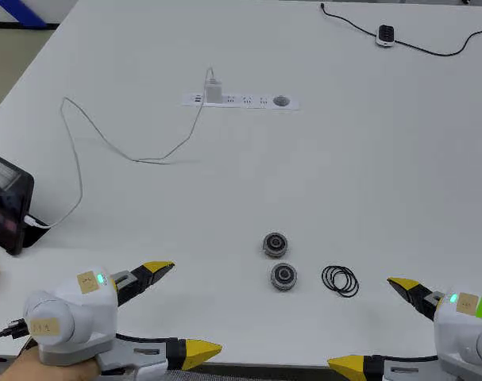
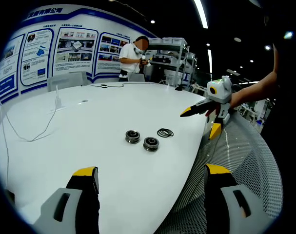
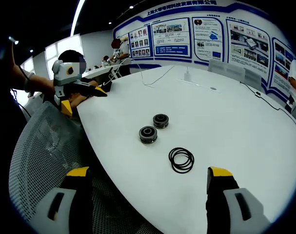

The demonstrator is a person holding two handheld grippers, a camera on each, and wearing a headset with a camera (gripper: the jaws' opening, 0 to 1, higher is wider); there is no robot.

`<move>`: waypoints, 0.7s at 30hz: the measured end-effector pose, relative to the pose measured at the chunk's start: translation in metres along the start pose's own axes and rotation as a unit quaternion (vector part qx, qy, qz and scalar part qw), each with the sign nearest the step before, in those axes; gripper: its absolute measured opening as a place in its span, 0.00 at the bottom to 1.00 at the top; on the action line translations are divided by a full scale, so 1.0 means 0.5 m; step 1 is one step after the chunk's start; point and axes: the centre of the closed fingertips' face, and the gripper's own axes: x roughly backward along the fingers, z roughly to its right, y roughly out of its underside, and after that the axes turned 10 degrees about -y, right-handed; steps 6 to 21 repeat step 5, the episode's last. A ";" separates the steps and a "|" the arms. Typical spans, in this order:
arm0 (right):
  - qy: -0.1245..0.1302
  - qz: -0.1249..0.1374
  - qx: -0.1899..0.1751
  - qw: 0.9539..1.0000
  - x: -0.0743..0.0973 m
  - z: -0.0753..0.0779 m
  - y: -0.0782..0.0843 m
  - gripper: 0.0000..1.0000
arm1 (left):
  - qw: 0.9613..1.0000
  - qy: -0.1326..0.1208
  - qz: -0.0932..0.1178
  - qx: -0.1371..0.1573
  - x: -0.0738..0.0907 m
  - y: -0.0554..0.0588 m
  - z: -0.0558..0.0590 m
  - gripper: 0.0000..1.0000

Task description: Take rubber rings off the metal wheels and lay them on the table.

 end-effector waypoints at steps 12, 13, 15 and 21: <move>-0.001 -0.004 -0.002 1.000 0.001 -0.001 0.004 0.99 | 1.000 0.003 0.002 -0.003 0.000 -0.009 0.009 0.88; -0.001 -0.004 -0.002 1.000 0.001 -0.001 0.004 0.99 | 1.000 0.003 0.002 -0.003 0.000 -0.009 0.009 0.88; -0.001 -0.004 -0.002 1.000 0.001 -0.001 0.004 0.99 | 1.000 0.003 0.002 -0.003 0.000 -0.009 0.009 0.88; -0.001 -0.004 -0.002 1.000 0.001 -0.001 0.004 0.99 | 1.000 0.003 0.002 -0.003 0.000 -0.009 0.009 0.88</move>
